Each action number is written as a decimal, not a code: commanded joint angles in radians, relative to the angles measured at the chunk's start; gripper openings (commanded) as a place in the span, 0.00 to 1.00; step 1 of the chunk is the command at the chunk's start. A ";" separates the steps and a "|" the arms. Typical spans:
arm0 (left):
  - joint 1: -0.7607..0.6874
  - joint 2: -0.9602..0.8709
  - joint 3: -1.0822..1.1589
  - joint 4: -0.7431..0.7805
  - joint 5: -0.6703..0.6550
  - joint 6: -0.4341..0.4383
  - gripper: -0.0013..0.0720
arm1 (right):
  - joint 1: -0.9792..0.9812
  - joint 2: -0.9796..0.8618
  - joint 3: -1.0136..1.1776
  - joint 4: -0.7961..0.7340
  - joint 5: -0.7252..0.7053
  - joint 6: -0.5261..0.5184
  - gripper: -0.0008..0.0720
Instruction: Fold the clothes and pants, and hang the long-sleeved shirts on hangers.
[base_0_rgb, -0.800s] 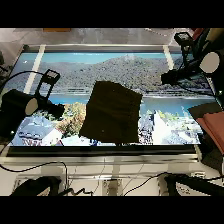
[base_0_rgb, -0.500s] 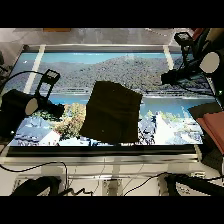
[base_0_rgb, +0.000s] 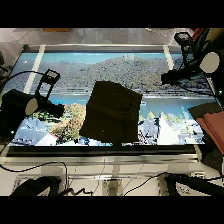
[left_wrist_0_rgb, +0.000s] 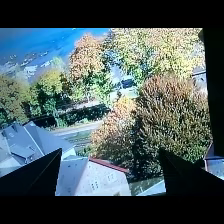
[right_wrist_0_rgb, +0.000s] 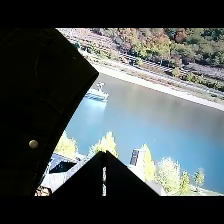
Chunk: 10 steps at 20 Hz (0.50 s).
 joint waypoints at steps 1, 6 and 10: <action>0.000 -0.001 0.001 0.000 0.000 0.000 0.97 | 0.000 0.000 0.000 0.005 -0.008 0.001 0.07; 0.000 -0.001 0.001 -0.003 0.001 0.000 0.97 | -0.007 -0.021 0.000 -0.098 0.059 -0.115 0.07; 0.000 -0.002 0.001 -0.013 0.003 0.000 0.97 | -0.143 -0.049 -0.129 0.042 0.221 -0.202 0.07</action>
